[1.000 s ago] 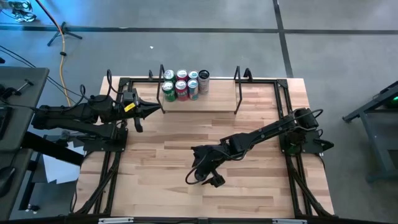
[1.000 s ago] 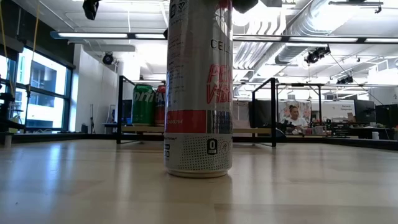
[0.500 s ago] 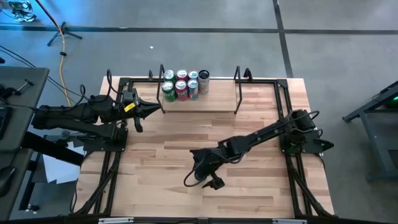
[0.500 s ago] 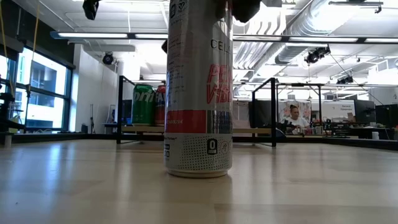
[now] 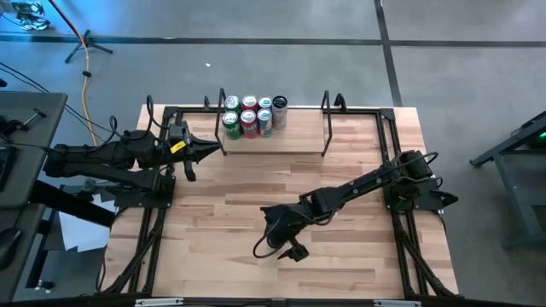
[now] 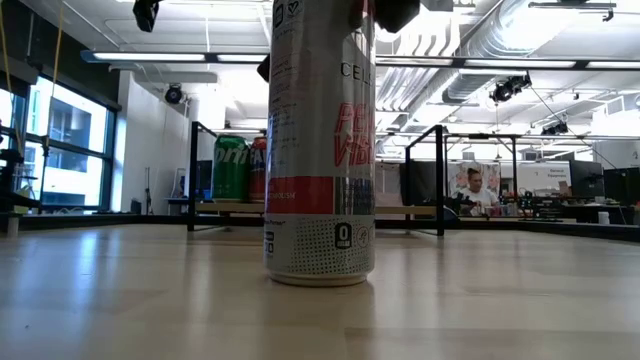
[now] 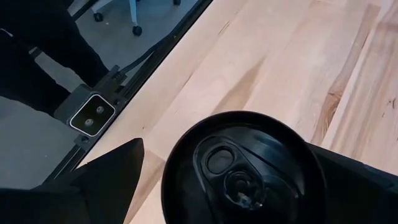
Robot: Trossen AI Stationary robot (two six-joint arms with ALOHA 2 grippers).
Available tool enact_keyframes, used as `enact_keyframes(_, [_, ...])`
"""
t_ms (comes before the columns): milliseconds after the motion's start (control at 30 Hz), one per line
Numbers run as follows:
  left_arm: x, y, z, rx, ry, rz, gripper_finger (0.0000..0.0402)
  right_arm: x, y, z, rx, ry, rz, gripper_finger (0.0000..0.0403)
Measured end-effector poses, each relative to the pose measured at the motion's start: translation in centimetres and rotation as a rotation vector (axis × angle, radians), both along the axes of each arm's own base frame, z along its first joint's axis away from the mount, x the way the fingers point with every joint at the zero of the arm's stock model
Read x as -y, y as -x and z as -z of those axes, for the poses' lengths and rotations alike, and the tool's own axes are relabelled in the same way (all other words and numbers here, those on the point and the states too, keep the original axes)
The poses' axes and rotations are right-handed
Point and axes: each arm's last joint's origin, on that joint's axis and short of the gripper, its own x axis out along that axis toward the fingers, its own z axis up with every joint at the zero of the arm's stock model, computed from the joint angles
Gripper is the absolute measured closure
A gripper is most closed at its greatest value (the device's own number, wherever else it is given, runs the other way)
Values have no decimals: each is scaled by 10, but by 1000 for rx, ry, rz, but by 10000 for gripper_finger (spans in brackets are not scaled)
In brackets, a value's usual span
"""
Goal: Place canned beverage on shelf
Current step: Put the white pink soda can on the shelf aligned with the white pink soda can
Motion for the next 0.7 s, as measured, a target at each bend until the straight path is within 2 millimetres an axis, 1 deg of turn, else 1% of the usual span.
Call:
enact_keyframes(300, [0, 0, 0, 0, 0, 0, 398, 0, 0, 0, 13, 17, -16, 14])
enact_keyframes(400, [0, 0, 0, 0, 0, 0, 398, 0, 0, 0, 14, 20, -13, 21])
enact_keyframes(500, [0, 0, 0, 0, 0, 0, 398, 0, 0, 0, 14, 20, -13, 39])
enact_keyframes(700, [0, 0, 0, 0, 0, 0, 398, 0, 0, 0, 14, 21, -12, 91])
